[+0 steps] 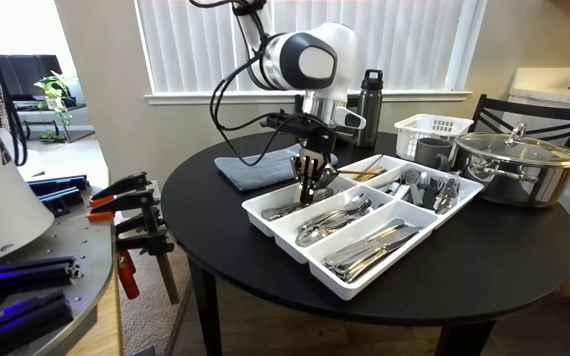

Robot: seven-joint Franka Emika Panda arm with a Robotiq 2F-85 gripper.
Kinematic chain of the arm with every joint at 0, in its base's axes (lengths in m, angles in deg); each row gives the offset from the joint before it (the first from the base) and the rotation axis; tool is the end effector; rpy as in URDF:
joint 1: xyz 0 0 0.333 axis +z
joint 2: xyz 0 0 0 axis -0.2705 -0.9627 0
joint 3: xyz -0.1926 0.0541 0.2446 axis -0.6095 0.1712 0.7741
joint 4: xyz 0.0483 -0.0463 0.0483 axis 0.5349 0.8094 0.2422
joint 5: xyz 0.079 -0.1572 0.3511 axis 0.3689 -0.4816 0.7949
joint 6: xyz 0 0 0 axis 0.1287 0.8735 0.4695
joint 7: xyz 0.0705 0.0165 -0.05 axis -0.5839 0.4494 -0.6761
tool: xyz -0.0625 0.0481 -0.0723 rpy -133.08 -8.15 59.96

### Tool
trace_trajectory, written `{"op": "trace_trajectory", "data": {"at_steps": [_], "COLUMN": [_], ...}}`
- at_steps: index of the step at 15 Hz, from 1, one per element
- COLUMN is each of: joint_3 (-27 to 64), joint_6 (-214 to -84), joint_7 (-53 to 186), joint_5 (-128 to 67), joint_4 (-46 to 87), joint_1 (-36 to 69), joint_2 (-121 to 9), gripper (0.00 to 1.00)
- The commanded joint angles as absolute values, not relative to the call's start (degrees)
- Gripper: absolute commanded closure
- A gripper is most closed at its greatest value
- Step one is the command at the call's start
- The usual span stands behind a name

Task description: Place one fork, spoon and knife from the cutlery holder on the blue towel.

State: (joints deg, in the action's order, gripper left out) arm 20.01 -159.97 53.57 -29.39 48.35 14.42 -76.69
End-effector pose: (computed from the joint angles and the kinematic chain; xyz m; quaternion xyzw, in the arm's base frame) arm 0.5414 -0.0365 0.0867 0.9926 0.0563 -0.1068 0.0118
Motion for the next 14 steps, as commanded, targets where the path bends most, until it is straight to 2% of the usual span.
{"op": "trace_trajectory", "data": {"at_steps": [1,7,14], "joint_3": [20.13,20.33,22.56], "joint_6": [-161.14,-161.15,-160.89], "joint_7": [54.49,54.14,52.05], "joint_5": [-30.97,-30.62,-29.65], "joint_4": [47.58,48.12,51.71], "joint_1": [14.56,14.18,13.08], "joint_2": [-78.19,-77.2,-69.03], "gripper": [1.0,0.99,0.99]}}
